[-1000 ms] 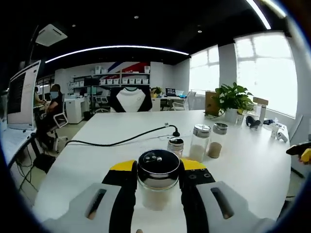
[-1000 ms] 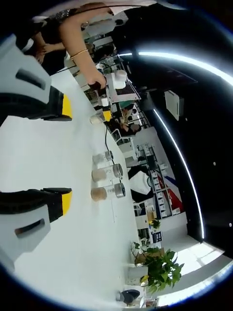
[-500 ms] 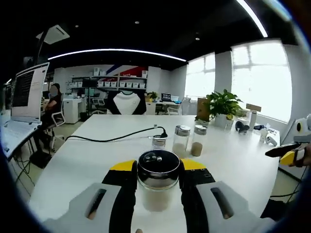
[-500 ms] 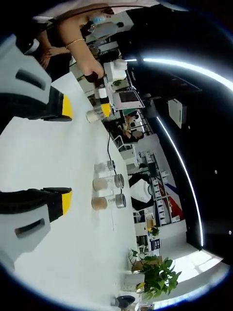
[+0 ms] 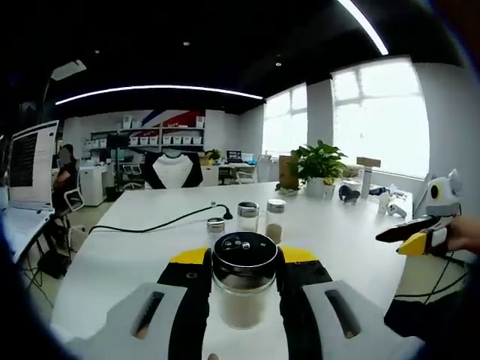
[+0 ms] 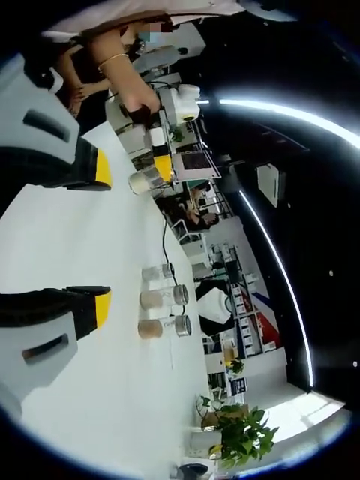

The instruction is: Rotate the seasoning bottle until the label or dispensing opening points toward the visible target arrow and the bottle remains upright within the marked orientation range

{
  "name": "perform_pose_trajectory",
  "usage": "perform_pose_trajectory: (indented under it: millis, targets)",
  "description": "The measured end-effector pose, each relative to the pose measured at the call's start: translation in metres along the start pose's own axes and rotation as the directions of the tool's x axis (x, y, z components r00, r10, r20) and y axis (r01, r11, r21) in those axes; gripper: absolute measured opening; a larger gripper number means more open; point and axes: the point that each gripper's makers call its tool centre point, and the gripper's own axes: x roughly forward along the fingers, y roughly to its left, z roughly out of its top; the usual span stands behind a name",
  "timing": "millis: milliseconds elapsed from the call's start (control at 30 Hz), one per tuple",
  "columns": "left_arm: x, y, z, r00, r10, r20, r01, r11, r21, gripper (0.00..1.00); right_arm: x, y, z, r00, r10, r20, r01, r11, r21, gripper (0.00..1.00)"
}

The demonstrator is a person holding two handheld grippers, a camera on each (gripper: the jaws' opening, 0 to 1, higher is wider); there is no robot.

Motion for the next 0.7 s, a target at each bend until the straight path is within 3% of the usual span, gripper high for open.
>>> perform_pose_trajectory:
  millis: [333, 467, 700]
  targets:
    - [-0.009, -0.039, 0.013, 0.993, -0.112, -0.020, 0.113, 0.992, 0.048, 0.35, 0.012, 0.026, -0.008, 0.994, 0.103, -0.037, -0.104, 0.994, -0.033, 0.49]
    - [-0.010, -0.051, 0.020, 0.987, -0.163, 0.004, 0.163, 0.987, 0.005, 0.35, 0.014, 0.030, -0.007, 0.992, 0.120, -0.042, -0.122, 0.992, -0.041, 0.48]
    - [-0.010, -0.073, 0.025, 0.968, -0.250, 0.012, 0.250, 0.968, 0.018, 0.35, 0.021, 0.041, -0.002, 0.985, 0.165, -0.049, -0.168, 0.983, -0.072, 0.48]
